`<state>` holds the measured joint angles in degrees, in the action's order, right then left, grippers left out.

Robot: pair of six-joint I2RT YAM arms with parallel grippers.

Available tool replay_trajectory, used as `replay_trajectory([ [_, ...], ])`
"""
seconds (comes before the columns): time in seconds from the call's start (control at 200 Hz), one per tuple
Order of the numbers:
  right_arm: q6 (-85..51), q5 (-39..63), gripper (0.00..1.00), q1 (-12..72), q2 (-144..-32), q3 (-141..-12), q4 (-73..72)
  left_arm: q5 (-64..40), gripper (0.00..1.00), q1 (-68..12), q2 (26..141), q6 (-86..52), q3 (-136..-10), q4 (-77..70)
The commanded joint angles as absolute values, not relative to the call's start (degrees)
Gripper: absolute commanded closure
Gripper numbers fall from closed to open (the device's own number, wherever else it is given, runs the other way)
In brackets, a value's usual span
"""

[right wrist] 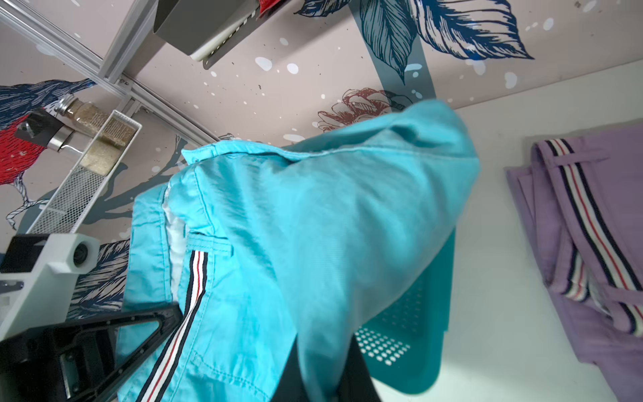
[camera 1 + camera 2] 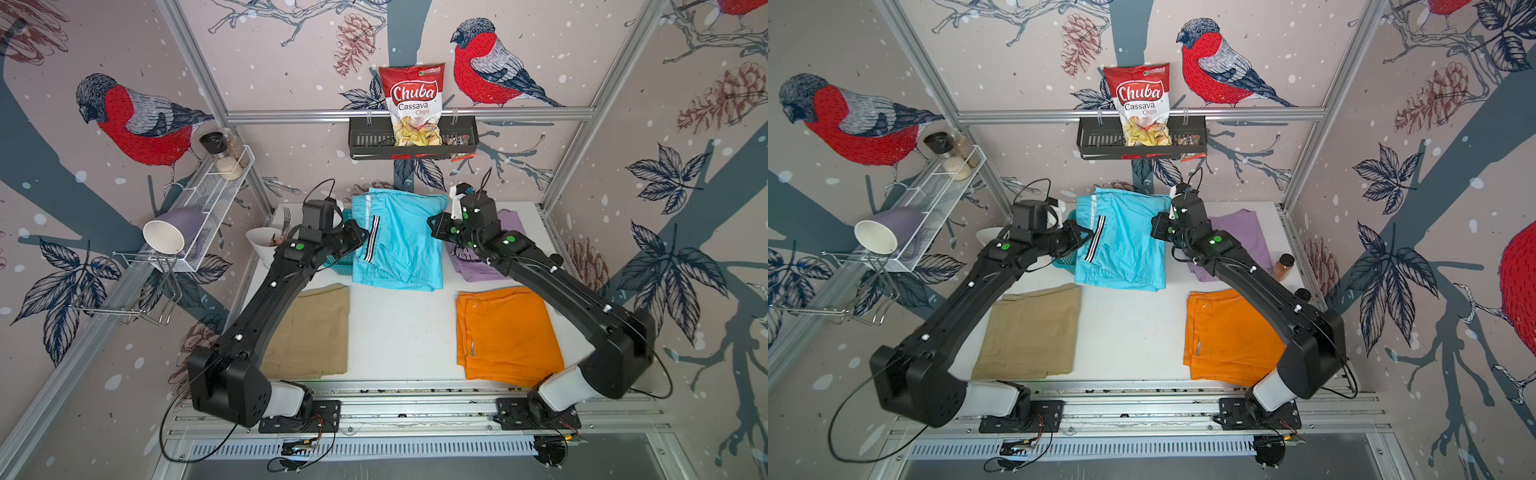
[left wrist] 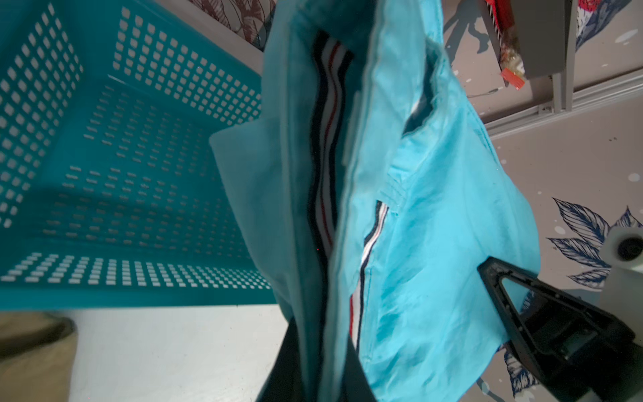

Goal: Put the folded long pants in the basket
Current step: Place the long pant in the basket.

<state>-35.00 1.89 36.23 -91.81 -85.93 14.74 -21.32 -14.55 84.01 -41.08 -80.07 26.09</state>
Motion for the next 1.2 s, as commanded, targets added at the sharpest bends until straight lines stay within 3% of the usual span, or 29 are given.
replay_trajectory([
  [0.0, -32.4, 1.6, 1.00, 35.4, -97.3, -91.1, 12.3, -23.0, 1.00, -12.6, 91.7, -37.6, -87.7, 29.5],
  [0.235, -30.6, 4.7, 1.00, 32.3, -113.5, -107.3, 15.5, -26.5, 1.00, -8.7, 107.4, -34.9, -102.3, 34.6],
  [0.535, -31.8, 7.7, 1.00, 31.0, -128.4, -114.4, 16.2, -31.2, 1.00, -0.1, 114.7, -37.5, -98.4, 28.6],
  [0.985, -34.3, 5.3, 1.00, 31.5, -125.5, -107.9, 17.9, -31.7, 1.00, 0.0, 115.1, -37.5, -95.5, 29.6],
  [1.195, -35.5, 0.2, 1.00, 35.0, -125.7, -109.6, 23.9, -29.8, 1.00, 0.0, 119.2, -37.4, -100.1, 32.5],
])
